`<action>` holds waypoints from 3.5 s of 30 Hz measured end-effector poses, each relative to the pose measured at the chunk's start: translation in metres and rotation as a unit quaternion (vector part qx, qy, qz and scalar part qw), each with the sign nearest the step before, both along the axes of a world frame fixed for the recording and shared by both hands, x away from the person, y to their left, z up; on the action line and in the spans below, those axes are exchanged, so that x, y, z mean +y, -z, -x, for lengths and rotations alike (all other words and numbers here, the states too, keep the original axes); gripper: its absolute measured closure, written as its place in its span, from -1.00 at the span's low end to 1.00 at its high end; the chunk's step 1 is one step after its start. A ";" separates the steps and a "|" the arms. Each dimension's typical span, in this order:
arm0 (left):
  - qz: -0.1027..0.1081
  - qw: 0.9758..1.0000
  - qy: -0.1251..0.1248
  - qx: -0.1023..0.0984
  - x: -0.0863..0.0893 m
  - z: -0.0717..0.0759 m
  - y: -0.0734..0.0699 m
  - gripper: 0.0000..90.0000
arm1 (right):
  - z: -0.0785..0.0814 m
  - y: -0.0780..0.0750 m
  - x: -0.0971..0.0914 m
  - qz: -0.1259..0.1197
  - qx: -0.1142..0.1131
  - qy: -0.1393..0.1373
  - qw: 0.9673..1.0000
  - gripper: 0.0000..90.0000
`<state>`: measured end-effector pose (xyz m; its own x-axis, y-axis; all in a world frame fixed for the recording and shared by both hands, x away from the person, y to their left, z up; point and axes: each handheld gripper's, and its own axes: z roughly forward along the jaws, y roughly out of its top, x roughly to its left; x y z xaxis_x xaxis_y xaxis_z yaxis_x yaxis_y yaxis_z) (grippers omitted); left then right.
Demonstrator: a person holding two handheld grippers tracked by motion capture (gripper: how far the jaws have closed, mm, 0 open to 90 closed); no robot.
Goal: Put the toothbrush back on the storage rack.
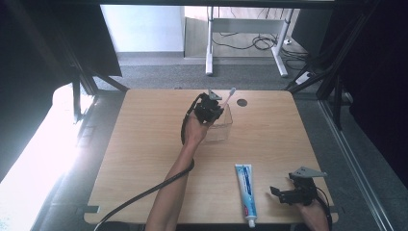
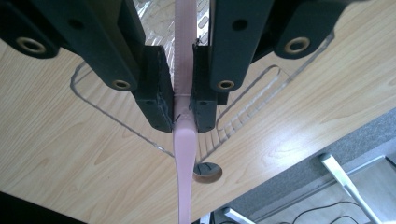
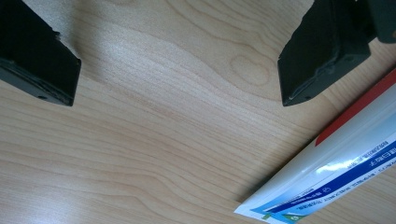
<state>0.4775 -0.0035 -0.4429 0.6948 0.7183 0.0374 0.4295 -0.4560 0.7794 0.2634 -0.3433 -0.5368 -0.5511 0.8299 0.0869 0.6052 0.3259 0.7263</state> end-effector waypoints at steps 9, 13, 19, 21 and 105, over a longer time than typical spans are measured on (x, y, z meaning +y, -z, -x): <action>-0.016 1.000 0.002 0.009 -0.004 0.000 0.011 0.76 | 0.000 0.000 0.000 0.002 0.001 -0.001 1.000 -1.00; -0.025 1.000 0.002 0.012 -0.005 0.000 0.012 0.75 | 0.000 0.000 0.000 0.003 0.001 -0.001 1.000 -1.00; -0.041 0.999 -0.004 0.022 -0.005 0.000 0.014 0.76 | 0.000 0.000 0.000 0.004 0.002 -0.001 1.000 -1.00; -0.042 0.999 -0.002 0.028 -0.005 -0.001 0.014 0.75 | 0.000 0.000 0.000 0.004 0.002 -0.001 1.000 -1.00; -0.028 0.997 0.060 0.041 0.018 0.040 -0.028 -0.71 | 0.000 0.000 0.002 0.006 0.002 -0.002 1.000 -1.00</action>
